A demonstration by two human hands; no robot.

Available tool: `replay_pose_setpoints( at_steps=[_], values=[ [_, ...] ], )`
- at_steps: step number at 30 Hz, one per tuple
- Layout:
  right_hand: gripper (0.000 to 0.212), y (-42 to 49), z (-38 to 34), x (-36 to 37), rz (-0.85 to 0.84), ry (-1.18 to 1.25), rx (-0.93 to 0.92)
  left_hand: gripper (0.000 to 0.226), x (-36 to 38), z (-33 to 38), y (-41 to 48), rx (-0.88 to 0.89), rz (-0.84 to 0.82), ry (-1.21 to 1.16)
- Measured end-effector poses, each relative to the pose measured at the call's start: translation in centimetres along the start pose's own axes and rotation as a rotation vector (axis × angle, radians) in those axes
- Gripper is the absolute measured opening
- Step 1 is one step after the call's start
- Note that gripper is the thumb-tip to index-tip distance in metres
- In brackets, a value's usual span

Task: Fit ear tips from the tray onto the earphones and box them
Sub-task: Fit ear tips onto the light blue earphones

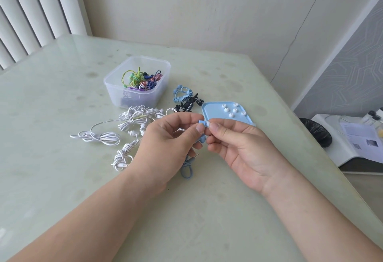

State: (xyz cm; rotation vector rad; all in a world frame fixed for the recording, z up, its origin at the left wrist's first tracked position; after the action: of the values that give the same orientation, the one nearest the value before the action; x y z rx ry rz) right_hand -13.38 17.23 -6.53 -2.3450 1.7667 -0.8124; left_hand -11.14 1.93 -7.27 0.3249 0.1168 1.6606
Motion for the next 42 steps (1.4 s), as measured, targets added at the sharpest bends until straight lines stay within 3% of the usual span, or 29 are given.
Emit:
replay_pose_setpoints(
  at_steps=[15, 28, 36, 42],
  values=[
    [0.015, -0.5, 0.6, 1.2, 0.018, -0.001, -0.096, 0.008, -0.5, -0.2, 0.0, -0.026, 0.101, -0.046],
    [0.020, -0.6, 0.1, 1.0, 0.046, -0.130, -0.173, 0.008, -0.5, -0.2, 0.1, -0.035, 0.078, -0.064],
    [0.008, -0.3, -0.2, -0.1, 0.129, -0.052, -0.193, 0.010, -0.1, -0.2, 0.1, -0.043, -0.010, -0.057],
    [0.005, -0.1, -0.3, 0.0, 0.084, -0.049, -0.164, 0.010, 0.0, -0.1, 0.1, -0.025, -0.023, -0.094]
  ],
)
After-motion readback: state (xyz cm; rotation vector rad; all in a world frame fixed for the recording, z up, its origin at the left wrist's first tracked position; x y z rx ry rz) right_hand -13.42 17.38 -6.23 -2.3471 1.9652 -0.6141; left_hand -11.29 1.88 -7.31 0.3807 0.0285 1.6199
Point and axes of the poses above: each hand's wrist, its own y-axis towards the middle knuckle, its own x-axis out of the palm, z = x × y, the point moved 7 cm from there along y, towards the middle knuckle, and after that the axes turned 11 degrees about x, right-handed, at the moved point
